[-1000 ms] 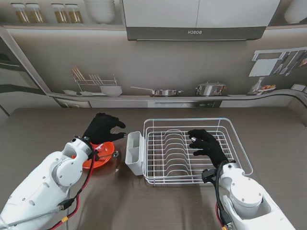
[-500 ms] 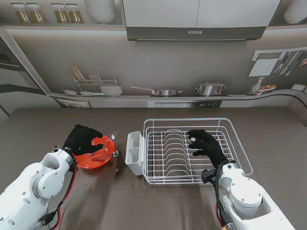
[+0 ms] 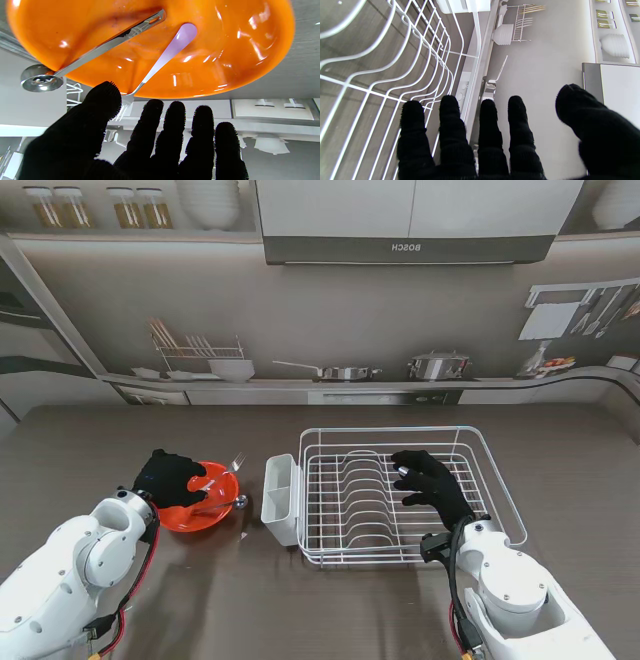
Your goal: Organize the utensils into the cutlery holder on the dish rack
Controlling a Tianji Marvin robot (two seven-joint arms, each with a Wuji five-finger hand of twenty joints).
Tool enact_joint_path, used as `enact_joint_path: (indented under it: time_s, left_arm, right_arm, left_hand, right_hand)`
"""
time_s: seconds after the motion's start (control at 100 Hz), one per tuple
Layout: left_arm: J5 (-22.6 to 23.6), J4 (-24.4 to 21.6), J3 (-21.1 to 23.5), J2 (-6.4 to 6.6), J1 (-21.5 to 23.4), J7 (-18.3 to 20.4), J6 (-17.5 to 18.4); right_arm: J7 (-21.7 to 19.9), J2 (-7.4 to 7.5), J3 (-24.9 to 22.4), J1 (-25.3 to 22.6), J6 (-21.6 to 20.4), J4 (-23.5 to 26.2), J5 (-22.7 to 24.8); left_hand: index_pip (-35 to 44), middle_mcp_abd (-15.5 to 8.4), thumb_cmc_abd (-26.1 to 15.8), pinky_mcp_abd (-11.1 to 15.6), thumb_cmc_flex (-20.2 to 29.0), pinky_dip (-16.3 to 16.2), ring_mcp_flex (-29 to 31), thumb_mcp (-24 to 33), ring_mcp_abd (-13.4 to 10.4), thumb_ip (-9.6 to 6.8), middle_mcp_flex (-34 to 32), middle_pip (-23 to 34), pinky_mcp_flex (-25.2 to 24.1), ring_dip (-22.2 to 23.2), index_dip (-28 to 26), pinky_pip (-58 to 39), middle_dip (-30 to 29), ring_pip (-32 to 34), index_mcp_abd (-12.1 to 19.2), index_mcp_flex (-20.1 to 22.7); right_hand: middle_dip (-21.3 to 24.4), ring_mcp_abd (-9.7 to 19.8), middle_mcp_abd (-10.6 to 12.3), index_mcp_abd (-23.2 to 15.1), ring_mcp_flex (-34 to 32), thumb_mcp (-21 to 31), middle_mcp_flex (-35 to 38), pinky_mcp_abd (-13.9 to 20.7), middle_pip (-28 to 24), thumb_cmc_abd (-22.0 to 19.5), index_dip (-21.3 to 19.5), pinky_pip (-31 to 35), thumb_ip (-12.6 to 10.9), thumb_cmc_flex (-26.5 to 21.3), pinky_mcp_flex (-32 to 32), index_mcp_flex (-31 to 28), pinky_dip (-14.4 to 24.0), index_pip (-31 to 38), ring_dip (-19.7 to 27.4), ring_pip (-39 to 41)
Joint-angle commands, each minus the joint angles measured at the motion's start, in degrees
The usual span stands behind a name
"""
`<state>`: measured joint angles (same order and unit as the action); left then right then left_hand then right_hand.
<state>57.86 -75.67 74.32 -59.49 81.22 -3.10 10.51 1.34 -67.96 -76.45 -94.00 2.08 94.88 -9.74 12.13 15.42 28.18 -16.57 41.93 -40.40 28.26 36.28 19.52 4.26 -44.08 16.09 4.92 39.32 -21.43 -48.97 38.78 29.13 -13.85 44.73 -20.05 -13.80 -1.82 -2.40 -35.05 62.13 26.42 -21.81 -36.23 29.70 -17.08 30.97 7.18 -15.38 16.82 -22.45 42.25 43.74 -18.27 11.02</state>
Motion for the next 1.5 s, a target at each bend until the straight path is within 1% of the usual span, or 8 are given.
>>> enact_joint_path:
  time_s: [0.0, 0.24, 0.43, 0.69, 0.85, 1.02, 1.18, 1.49]
  left_arm:
    - [0.0, 0.9, -0.3, 0.00, -0.7, 0.6, 0.0]
    - [-1.5, 5.9, -2.8, -0.24, -3.9, -2.6, 1.7]
    - [-2.5, 9.2, -4.7, -0.51, -5.9, -5.3, 2.5]
    - [-2.9, 11.2, -6.7, -0.57, -8.0, -5.8, 2.7]
    - [-2.5, 11.5, -7.8, -0.30, -9.3, -4.5, 2.7]
    - [-2.0, 11.8, -8.7, -0.05, -10.6, -3.2, 2.8]
    - [-1.3, 12.2, -9.7, 0.21, -11.8, -2.2, 2.9]
    - [-0.7, 10.3, -10.0, 0.57, -12.1, 1.5, 2.0]
  right_arm:
    - [-0.8, -0.24, 0.1, -0.3, 0.1, 0.2, -0.1]
    - [-0.7, -0.26, 0.0, -0.2, 0.2, 0.2, -0.1]
    - [-0.7, -0.28, 0.0, -0.1, 0.2, 0.1, -0.1]
    - [-0.8, -0.26, 0.0, -0.1, 0.3, 0.1, -0.2]
    - [-0.9, -0.27, 0.0, -0.1, 0.4, 0.1, -0.3]
    - [-0.8, -0.32, -0.1, 0.0, 0.3, 0.1, -0.5]
    - [-0.7, -0.35, -0.1, 0.0, 0.2, 0.1, -0.8]
    - [-0.5, -0.48, -0.4, -0.1, 0.2, 0.2, -1.7]
  left_hand:
    - [0.2, -0.4, 1.9, 0.8, -0.5, -1.4, -0.3, 1.8, -0.3, 0.46, 0.2, 0.9, -0.5, 0.8, -0.5, -2.1, 1.1, 1.4, -0.3, 0.2]
    - [0.4, -0.6, 2.4, 0.7, -0.3, -1.4, 0.4, 2.3, -0.1, 0.59, -0.4, 1.9, -0.1, 1.3, -1.0, -3.0, 2.1, 2.6, 0.9, 0.8]
    - [2.1, -0.9, 3.1, 0.5, -0.3, -2.0, 1.2, 3.1, 0.0, 0.88, -1.2, 3.4, 0.5, 2.2, -2.1, -5.2, 3.6, 4.2, 2.5, 3.3]
    - [4.0, -1.0, 3.1, 0.5, -0.6, -2.7, 1.6, 3.1, 0.3, 1.05, -1.8, 4.5, 0.8, 3.0, -3.6, -7.5, 4.9, 5.7, 3.3, 5.9]
    - [4.6, -1.1, 3.1, 0.4, -0.6, -3.0, 1.7, 3.0, 0.2, 1.06, -2.0, 4.7, 0.9, 3.4, -3.9, -8.3, 5.4, 6.2, 2.5, 7.5]
    - [4.4, -1.2, 3.3, 0.4, -0.6, -3.0, 1.8, 3.0, 0.0, 1.07, -1.8, 4.7, 1.0, 3.4, -3.9, -8.5, 5.6, 6.2, 1.6, 7.3]
    - [3.5, -1.4, 3.3, 0.4, -0.8, -2.9, 1.7, 2.8, -0.2, 1.10, -1.6, 4.7, 1.0, 3.4, -3.6, -8.4, 5.7, 6.1, 1.8, 5.8]
    - [4.3, -1.7, 3.4, 0.4, -0.4, -2.8, 2.2, 3.0, -0.3, 1.01, -1.9, 5.6, 1.1, 3.5, -4.0, -8.5, 6.4, 6.1, 2.7, 6.8]
  right_hand:
    - [0.2, 0.1, -0.4, -0.2, -1.3, -0.3, 0.6, 0.1, 0.0, -0.6, 1.1, -0.6, -1.2, 1.4, 0.3, -0.6, 0.8, 0.0, 0.2, -0.3]
    - [0.2, 0.1, -0.3, -0.2, -1.3, -0.4, 0.7, 0.1, 0.1, -0.7, 1.1, -0.6, -1.2, 1.4, 0.3, -0.6, 0.8, 0.0, 0.2, -0.3]
    - [0.3, 0.1, -0.5, -0.2, -1.3, -0.4, 0.8, 0.0, 0.1, -0.7, 1.1, -0.6, -1.2, 1.4, 0.3, -0.7, 0.8, 0.0, 0.2, -0.3]
    - [0.2, 0.1, -0.4, -0.2, -1.4, -0.2, 0.9, 0.0, 0.1, -1.0, 1.1, -0.6, -1.2, 1.5, 0.3, -0.7, 0.8, 0.0, 0.1, -0.3]
    - [0.2, 0.1, -0.6, -0.2, -1.4, -0.2, 0.8, 0.0, 0.1, -1.1, 1.1, -0.6, -1.2, 1.5, 0.3, -0.7, 0.8, -0.1, 0.1, -0.3]
    - [0.2, 0.1, -0.7, -0.1, -1.4, -0.2, 1.0, 0.0, 0.1, -1.1, 1.1, -0.6, -1.2, 1.5, 0.4, -0.8, 0.8, 0.0, 0.2, -0.3]
    - [0.3, 0.0, -0.6, -0.1, -1.5, -0.2, 1.1, -0.1, 0.2, -1.2, 1.1, -0.6, -1.2, 1.6, 0.4, -0.9, 0.8, -0.1, 0.1, -0.3]
    - [0.3, 0.0, -0.7, -0.1, -1.6, -0.2, 1.4, -0.1, 0.2, -1.1, 1.1, -0.6, -1.2, 1.6, 0.4, -1.1, 0.8, -0.1, 0.1, -0.3]
